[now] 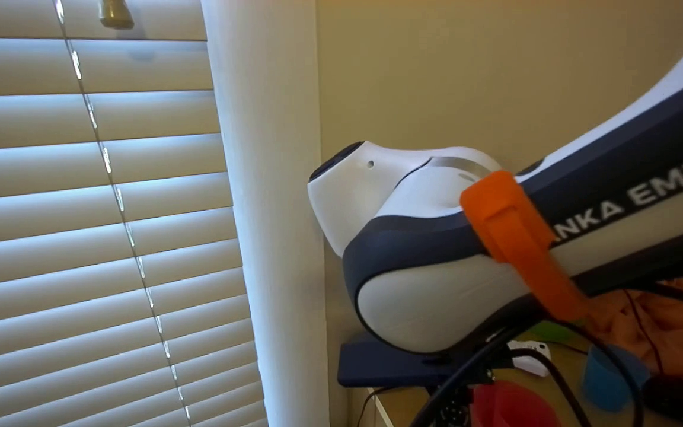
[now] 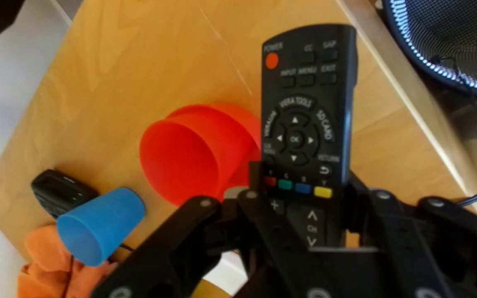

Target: Pick up the black remote and put it on the left side of the top of the chest of drawers

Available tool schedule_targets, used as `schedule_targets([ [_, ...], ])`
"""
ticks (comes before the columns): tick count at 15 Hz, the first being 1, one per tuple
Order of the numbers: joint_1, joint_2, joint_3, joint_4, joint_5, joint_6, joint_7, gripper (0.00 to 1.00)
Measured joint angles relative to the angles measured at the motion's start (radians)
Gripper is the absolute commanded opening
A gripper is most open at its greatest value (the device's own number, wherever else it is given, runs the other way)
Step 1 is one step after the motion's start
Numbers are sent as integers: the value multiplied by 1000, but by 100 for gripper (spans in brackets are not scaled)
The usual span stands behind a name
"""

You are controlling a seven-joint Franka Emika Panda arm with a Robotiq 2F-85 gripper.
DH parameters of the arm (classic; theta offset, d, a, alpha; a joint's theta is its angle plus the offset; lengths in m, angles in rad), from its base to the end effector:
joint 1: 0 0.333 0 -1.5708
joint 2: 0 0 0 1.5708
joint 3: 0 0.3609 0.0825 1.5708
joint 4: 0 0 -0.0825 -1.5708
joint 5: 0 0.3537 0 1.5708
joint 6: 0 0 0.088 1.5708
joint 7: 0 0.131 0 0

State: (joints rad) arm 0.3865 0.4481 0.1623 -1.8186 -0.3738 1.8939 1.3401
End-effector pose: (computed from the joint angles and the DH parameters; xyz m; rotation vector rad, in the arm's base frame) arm 0.5284 0.2727 0.3108 2.5773 -0.8101 -0.0027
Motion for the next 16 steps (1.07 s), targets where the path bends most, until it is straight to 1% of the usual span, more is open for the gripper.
schedule_targets([
  [5,16,118,3,103,4,36,-242,18],
  [9,40,199,15,159,59,40,-366,18],
  [13,51,249,10,163,150,35,-378,18],
  [16,60,233,-13,121,156,54,-322,18],
])
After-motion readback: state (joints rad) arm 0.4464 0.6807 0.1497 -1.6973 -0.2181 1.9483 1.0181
